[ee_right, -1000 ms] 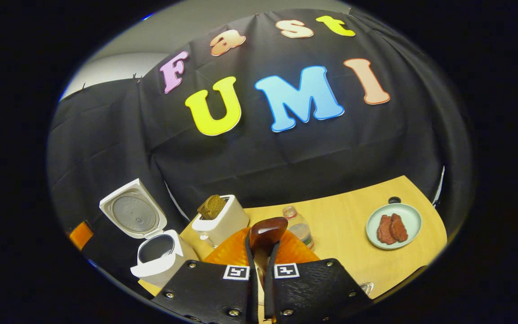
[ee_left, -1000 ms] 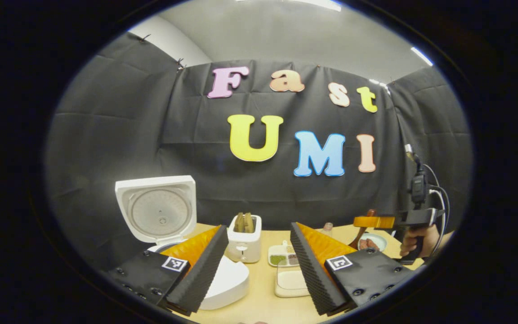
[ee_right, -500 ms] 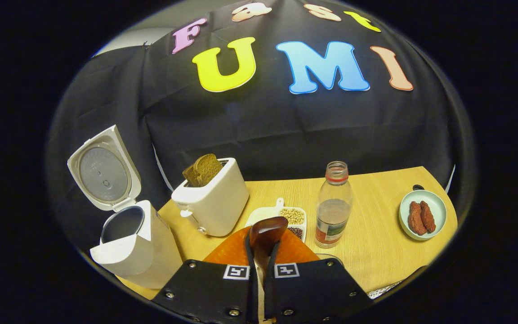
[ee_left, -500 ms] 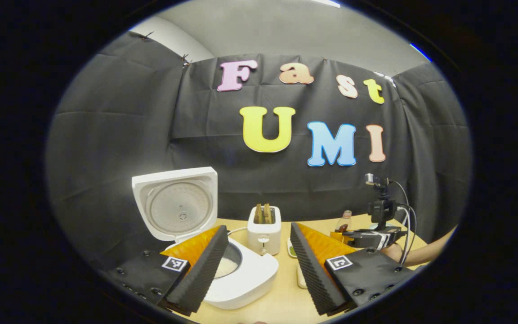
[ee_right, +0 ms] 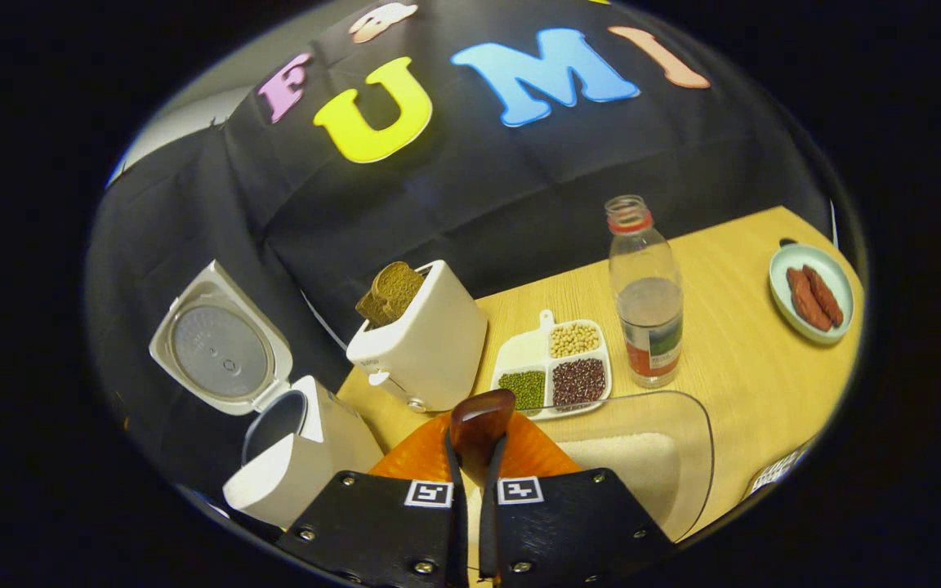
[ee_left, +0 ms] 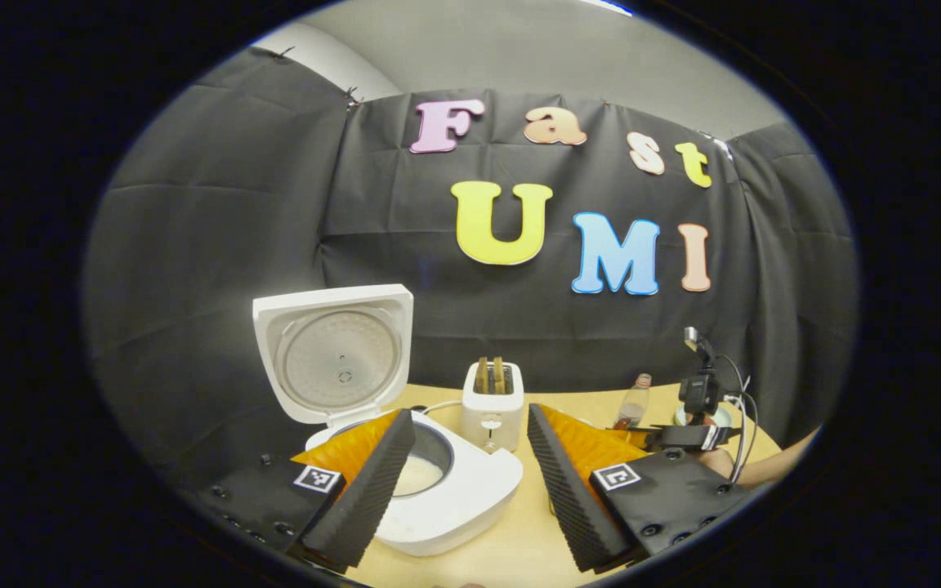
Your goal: Close the left gripper, press the button to open the rice cooker; take a wooden spoon from the chopstick holder with the right hand, scoop a spoonful of rice and pour it into the rice cooker, then put the wooden spoon back into the chopstick holder.
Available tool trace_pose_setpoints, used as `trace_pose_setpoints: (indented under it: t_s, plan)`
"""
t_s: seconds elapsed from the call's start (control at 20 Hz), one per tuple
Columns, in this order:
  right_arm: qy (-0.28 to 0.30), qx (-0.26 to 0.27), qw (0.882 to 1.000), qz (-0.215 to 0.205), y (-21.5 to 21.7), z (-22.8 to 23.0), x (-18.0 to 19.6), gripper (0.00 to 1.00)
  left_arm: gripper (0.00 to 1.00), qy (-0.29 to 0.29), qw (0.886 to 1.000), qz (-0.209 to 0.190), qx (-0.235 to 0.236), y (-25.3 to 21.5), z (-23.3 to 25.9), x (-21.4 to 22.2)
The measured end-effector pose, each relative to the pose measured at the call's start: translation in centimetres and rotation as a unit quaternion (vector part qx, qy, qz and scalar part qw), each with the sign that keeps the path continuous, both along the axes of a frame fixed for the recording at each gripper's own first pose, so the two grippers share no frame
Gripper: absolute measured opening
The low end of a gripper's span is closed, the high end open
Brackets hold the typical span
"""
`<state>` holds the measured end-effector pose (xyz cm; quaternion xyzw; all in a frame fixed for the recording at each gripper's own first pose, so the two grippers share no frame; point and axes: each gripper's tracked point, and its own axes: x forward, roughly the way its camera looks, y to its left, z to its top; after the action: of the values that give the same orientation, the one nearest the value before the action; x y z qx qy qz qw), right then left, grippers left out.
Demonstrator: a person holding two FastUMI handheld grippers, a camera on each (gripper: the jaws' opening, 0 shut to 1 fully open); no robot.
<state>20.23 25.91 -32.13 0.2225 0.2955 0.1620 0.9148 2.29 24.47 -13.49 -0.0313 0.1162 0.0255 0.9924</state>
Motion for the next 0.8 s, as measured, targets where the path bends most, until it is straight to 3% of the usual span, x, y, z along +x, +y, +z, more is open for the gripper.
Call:
trace_pose_setpoints:
  t_s: [0.05,0.3,0.35,0.5,0.8]
  plan:
    - [0.009,0.025,1.000,-0.014,-0.9,0.0,0.0,0.06,1.00,-0.001,1.000,-0.003,0.001,-0.2,-0.1,-0.1]
    - [0.019,0.124,0.988,-0.086,-6.0,2.1,0.5,0.06,1.00,-0.010,1.000,-0.019,-0.001,-1.2,0.6,0.4]
    - [0.015,0.143,0.985,-0.098,-7.0,3.1,0.6,0.06,0.96,-0.012,1.000,-0.021,-0.003,-1.3,0.6,0.5]
    - [0.004,0.207,0.971,-0.123,-9.1,6.5,0.6,0.05,1.00,-0.019,0.999,-0.030,-0.011,-2.1,0.9,0.7]
    - [-0.013,0.296,0.947,-0.119,-9.8,12.1,-0.6,0.06,1.00,-0.038,0.998,-0.049,-0.007,-2.9,1.4,0.3]
